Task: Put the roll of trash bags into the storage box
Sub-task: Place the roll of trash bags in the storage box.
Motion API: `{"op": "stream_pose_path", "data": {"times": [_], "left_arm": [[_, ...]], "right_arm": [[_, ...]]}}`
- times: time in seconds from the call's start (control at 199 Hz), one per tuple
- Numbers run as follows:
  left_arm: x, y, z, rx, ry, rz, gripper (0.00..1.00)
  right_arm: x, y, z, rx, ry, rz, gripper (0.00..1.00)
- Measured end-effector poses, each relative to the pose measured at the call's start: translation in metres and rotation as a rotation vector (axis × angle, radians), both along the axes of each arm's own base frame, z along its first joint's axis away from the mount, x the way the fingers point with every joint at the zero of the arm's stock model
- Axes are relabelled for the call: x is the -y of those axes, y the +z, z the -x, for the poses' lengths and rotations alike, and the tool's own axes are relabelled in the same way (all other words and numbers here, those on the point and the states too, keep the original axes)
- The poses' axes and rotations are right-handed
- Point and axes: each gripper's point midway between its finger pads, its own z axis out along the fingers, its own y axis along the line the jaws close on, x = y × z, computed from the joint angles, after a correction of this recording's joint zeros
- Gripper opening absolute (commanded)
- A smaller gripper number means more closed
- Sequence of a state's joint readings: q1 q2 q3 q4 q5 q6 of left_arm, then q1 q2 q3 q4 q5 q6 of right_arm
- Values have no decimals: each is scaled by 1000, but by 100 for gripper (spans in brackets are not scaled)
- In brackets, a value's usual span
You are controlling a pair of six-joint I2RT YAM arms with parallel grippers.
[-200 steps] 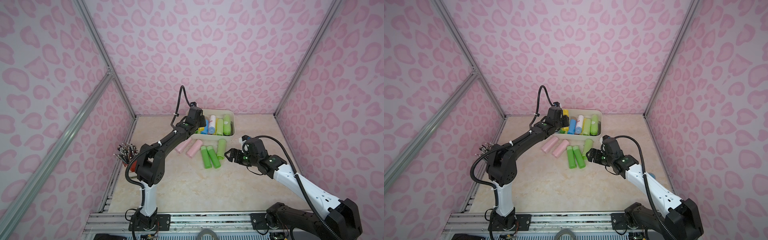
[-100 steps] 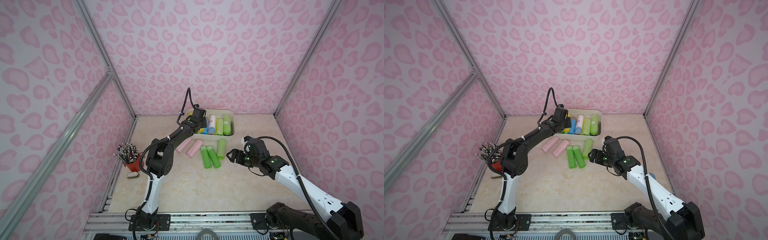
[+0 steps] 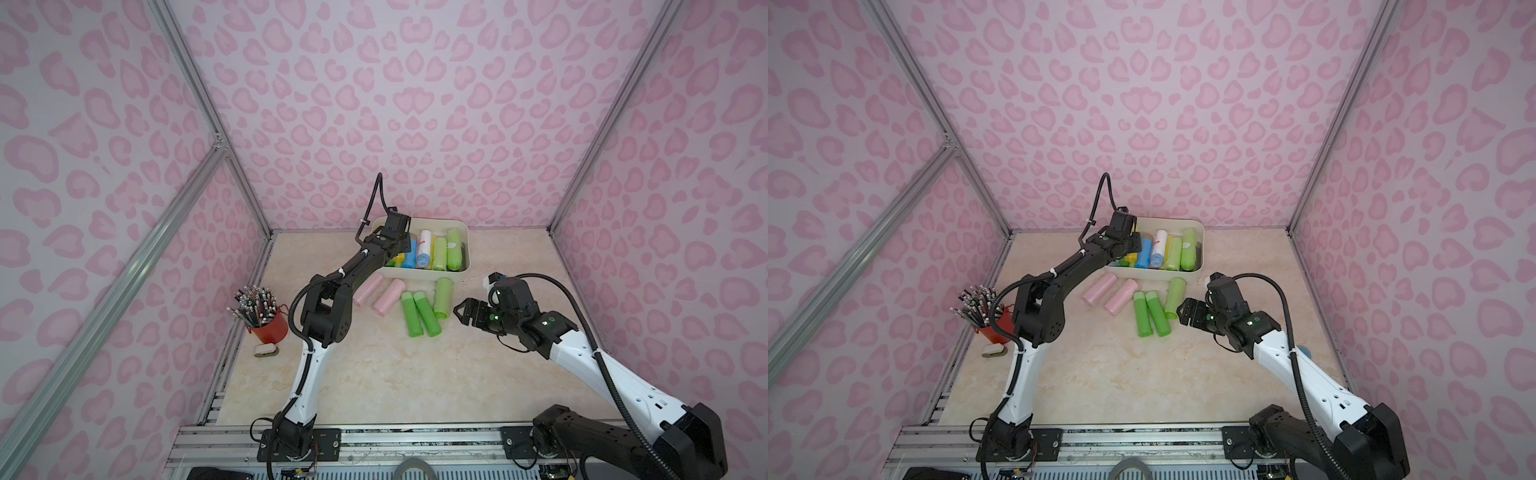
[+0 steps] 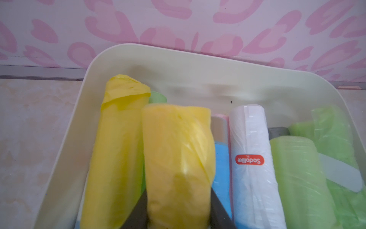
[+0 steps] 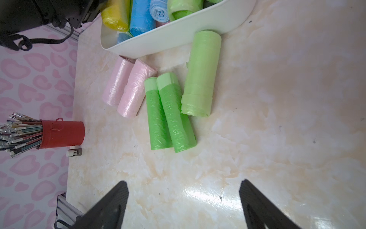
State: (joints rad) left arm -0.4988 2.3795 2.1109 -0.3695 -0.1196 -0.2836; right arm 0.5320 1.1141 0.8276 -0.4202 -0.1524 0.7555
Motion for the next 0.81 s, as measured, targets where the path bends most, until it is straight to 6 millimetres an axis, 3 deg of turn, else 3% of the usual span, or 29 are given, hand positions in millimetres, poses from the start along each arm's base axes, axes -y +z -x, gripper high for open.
{"op": "stream_pose_path", "data": {"times": [0.101,0.272,0.488,0.554,0.805], "left_arm": [[1,-3,-5,-3,0,-10,61],[1,1,-6,3,-10,-20,80],[1,2,4,-10,-25,-37,93],[3,11,11,-2,-39,-39,100],[6,64,32,84,-48,17,100]], "right_arm": [[0,-1,1,-3,0,2,89],[1,-2,2,-12,0,7,89],[5,-4,3,-15,-13,24,89],[7,-5,4,-23,-18,34,90],[18,-15,0,-62,-52,66,90]]}}
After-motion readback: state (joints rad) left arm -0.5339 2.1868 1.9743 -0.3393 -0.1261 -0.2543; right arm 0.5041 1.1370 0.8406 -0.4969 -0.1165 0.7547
